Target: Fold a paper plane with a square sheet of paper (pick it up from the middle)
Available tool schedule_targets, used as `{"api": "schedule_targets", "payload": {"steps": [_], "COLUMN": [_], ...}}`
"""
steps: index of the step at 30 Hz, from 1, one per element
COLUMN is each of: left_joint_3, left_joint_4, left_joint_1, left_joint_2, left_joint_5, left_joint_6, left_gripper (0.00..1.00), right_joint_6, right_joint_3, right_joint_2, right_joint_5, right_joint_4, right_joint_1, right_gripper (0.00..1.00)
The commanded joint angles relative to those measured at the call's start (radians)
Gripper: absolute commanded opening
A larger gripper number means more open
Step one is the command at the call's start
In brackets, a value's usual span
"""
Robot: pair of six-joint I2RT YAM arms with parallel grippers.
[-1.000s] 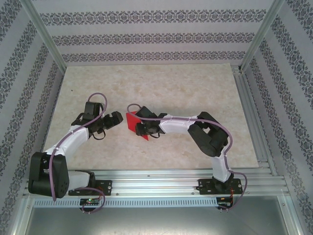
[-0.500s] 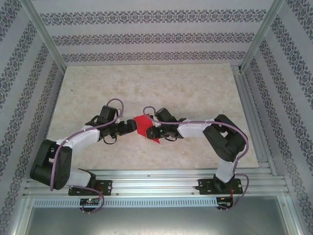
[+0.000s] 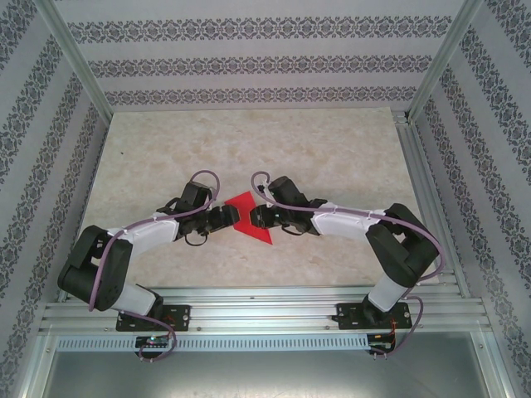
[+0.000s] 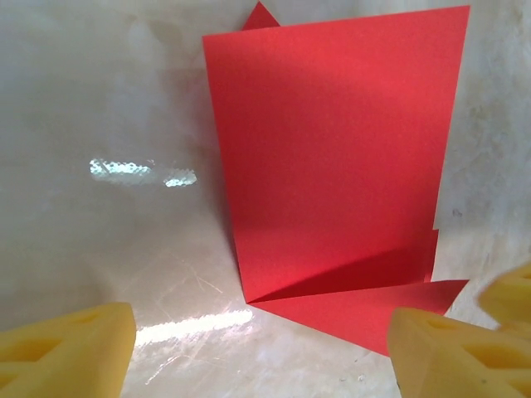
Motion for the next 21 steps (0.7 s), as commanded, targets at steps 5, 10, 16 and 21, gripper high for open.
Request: {"api": "schedule_targets", "payload": {"steps": [5,10,16,21], "left_joint_3": [-0.006,0.000,0.006,0.005], "left_joint_4": [0.039,0.045,0.049,0.052], "left_joint_1": [-0.010,-0.009,-0.011,-0.012], "left_joint_2": [0.007,0.019,0.031,0.034], "left_joint_5": [-0.015,0.001,0.006,0.011], "left_joint_6": [-0.015,-0.012,-0.008,-0.010], "left_gripper": [0.77,0.73,0.73,0.73], "right_joint_6": [0.029,0.024,0.019,0.017], "right_joint_3": [0.060,0.038,0.012,0.012], "right_joint_2": [0.050,0.032,0.011,0.043], "right_joint_5": [0.050,-0.006,-0.046,-0.025], "right_joint_4": [-0.064,-0.020,0.010,-0.014], "right_joint_1": [-0.016,-0.011,-0.012,-0.011], "right_gripper": [0.21,0.21,0.22,0.23]}}
